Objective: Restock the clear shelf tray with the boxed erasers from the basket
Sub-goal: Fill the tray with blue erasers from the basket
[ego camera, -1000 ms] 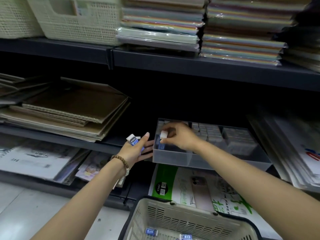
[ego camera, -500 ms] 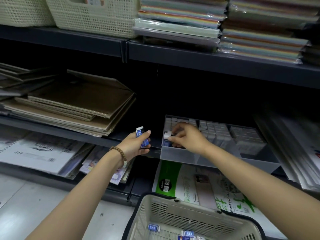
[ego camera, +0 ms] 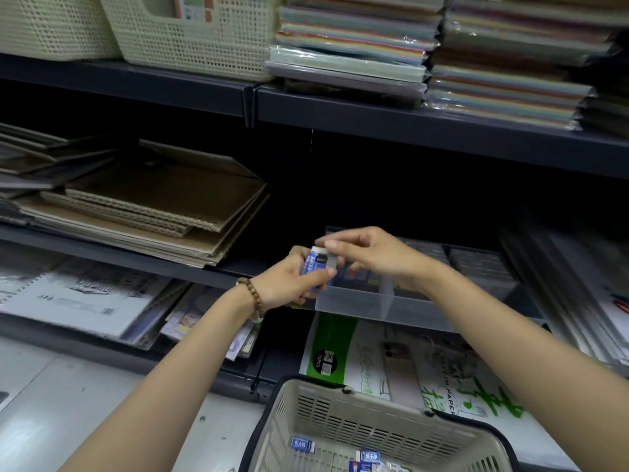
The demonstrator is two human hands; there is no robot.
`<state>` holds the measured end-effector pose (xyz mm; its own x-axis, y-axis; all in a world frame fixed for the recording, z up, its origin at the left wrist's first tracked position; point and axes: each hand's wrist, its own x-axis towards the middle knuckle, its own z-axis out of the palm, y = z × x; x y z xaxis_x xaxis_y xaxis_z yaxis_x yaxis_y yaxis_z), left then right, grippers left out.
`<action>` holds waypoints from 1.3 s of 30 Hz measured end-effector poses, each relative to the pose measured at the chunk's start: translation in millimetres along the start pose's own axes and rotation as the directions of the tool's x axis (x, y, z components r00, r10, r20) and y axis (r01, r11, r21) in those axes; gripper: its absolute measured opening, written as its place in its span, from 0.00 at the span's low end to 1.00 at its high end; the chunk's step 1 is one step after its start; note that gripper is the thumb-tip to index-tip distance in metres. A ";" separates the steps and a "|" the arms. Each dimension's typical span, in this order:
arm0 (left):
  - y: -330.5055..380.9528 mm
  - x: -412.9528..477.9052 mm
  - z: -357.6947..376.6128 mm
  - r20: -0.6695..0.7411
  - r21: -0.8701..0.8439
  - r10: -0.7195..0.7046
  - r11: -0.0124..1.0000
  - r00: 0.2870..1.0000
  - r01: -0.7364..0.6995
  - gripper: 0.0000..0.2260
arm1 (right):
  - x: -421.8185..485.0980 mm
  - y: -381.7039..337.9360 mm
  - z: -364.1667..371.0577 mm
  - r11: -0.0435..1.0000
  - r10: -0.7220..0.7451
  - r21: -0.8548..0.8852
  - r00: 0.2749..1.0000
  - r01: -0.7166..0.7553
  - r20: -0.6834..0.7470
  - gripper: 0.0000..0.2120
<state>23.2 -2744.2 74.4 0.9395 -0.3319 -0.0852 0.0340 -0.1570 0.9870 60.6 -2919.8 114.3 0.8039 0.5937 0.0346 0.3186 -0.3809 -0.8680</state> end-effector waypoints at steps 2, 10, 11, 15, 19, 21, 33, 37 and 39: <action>1.6 1.1 3.2 -0.010 0.023 0.001 1.000 1.000 -0.001 0.12 | -2.3 -2.7 1.4 1.000 0.002 0.002 0.999 -0.002 0.039 0.11; -2.6 2.9 -0.1 -0.159 0.002 0.090 0.996 0.983 -0.091 0.20 | -5.4 6.1 -5.2 0.991 -0.027 0.128 0.998 0.035 -0.062 0.07; -4.7 3.1 -5.1 -0.212 0.052 0.114 0.993 0.970 -0.105 0.22 | -5.0 10.0 -9.6 0.986 -0.011 0.166 0.991 0.034 -0.137 0.07; -22.8 0.5 -19.3 -0.179 0.269 0.083 0.963 0.980 -0.032 0.28 | -7.3 26.7 -17.2 1.000 0.018 -0.003 0.977 -0.019 -0.213 0.10; -31.1 1.7 -8.8 -0.090 0.221 0.037 0.975 0.995 -0.016 0.32 | -2.4 32.4 -1.6 0.999 0.050 0.004 0.989 -0.050 -0.141 0.09; -31.6 2.5 -5.3 -0.087 0.186 0.052 0.982 0.995 -0.035 0.31 | 3.3 34.9 5.4 0.998 0.058 -0.002 0.989 -0.059 -0.133 0.11; -35.2 2.3 -2.7 -0.118 0.168 0.075 0.984 0.990 -0.055 0.28 | 5.7 44.3 11.7 0.917 0.356 -0.126 0.920 -0.378 -0.166 0.22; -36.1 0.0 -2.3 -0.117 0.153 0.078 0.986 0.990 -0.059 0.27 | 10.4 43.5 11.1 0.873 0.430 -0.169 0.886 -0.457 -0.176 0.32; -37.1 -0.4 -1.9 -0.119 0.152 0.083 0.986 0.989 -0.065 0.27 | 12.5 40.7 14.6 0.889 0.419 -0.124 0.892 -0.441 -0.168 0.30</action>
<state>22.2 -2736.5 38.1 0.9728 -0.2311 0.0142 -0.0792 -0.2742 0.9584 76.3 -2917.5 72.2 0.9354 0.2505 -0.2496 -0.0090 -0.6887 -0.7250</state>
